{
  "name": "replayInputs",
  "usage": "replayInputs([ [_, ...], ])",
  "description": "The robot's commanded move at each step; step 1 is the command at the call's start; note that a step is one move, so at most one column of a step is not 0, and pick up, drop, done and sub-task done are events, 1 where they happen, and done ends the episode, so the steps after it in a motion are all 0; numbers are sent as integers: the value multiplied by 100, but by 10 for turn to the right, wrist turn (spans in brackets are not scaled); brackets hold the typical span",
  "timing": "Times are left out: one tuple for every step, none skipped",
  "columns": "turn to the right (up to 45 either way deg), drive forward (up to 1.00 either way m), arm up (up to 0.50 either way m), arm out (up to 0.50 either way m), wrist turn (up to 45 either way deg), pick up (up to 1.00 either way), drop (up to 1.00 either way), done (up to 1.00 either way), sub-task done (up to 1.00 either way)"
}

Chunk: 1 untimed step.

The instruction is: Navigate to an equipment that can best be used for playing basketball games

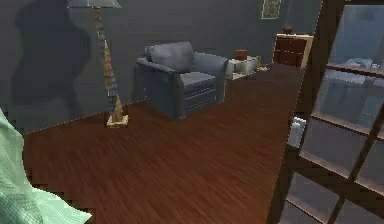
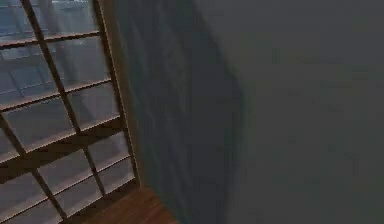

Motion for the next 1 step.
replayInputs([
  [0,70,0,0,0,0,0,0,0],
])
